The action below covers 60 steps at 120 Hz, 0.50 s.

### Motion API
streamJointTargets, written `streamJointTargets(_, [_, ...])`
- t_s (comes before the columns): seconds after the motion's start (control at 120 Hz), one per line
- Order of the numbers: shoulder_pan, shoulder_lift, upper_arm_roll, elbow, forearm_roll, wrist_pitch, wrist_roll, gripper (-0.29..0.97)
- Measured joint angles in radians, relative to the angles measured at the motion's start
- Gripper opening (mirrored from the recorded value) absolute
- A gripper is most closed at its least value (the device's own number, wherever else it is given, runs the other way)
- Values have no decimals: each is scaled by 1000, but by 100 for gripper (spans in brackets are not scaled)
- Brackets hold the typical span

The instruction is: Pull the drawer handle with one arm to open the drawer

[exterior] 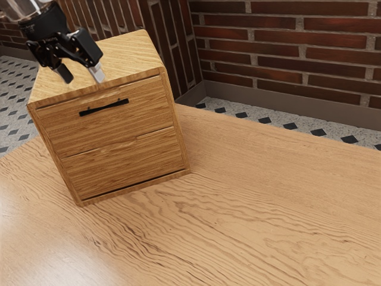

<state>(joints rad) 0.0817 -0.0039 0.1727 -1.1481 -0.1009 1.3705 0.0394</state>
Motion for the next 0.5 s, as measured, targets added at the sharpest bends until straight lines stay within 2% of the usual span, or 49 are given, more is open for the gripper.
streamJointTargets(0.233, [50, 13, -64, -47, 16, 34, 217, 68])
streamJointTargets(0.308, [90, -84, -156, -176, 36, 71, 274, 68])
streamJointTargets(0.392, [-52, -186, -218, -318, 60, 140, 334, 68])
streamJointTargets(0.5, [-17, -311, -320, -492, 74, 254, 414, 68])
